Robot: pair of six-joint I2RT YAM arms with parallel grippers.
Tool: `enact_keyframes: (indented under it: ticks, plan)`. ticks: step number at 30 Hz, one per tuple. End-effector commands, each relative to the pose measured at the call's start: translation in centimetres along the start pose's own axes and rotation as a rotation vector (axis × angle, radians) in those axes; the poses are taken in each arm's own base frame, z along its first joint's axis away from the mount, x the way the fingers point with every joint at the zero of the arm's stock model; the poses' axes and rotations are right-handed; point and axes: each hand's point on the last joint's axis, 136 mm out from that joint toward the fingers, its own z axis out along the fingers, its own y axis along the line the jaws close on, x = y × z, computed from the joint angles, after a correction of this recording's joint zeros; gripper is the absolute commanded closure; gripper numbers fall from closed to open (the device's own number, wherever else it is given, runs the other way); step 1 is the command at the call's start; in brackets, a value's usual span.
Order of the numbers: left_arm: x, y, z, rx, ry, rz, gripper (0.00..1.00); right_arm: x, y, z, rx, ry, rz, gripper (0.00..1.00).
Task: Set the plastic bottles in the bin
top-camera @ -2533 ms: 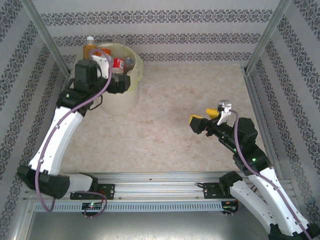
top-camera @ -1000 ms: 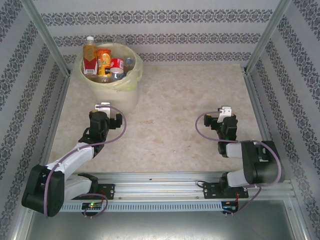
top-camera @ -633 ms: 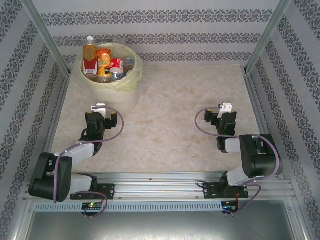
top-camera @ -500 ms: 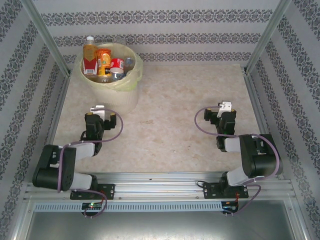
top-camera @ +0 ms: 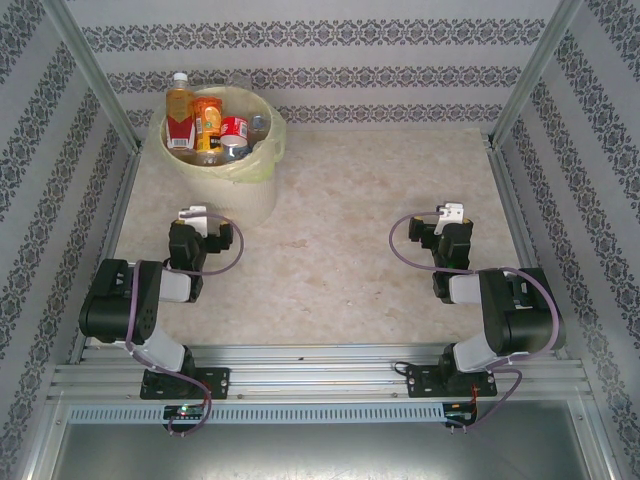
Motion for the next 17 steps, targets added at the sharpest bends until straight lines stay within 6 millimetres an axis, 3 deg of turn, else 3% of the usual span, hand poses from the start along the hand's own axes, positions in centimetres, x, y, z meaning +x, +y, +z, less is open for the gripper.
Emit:
enact_keyframes:
  ticks: [1, 17]
  plan:
    - [0.23, 0.15, 0.01, 0.008, 0.017, -0.022, 0.0, -0.74, 0.19, 0.28, 0.006, -0.018, -0.002, 0.02]
    - [0.3, -0.09, 0.01, 0.022, 0.02, -0.018, 0.0, -0.7, 0.46, 0.33, -0.007, -0.014, -0.008, 0.02]
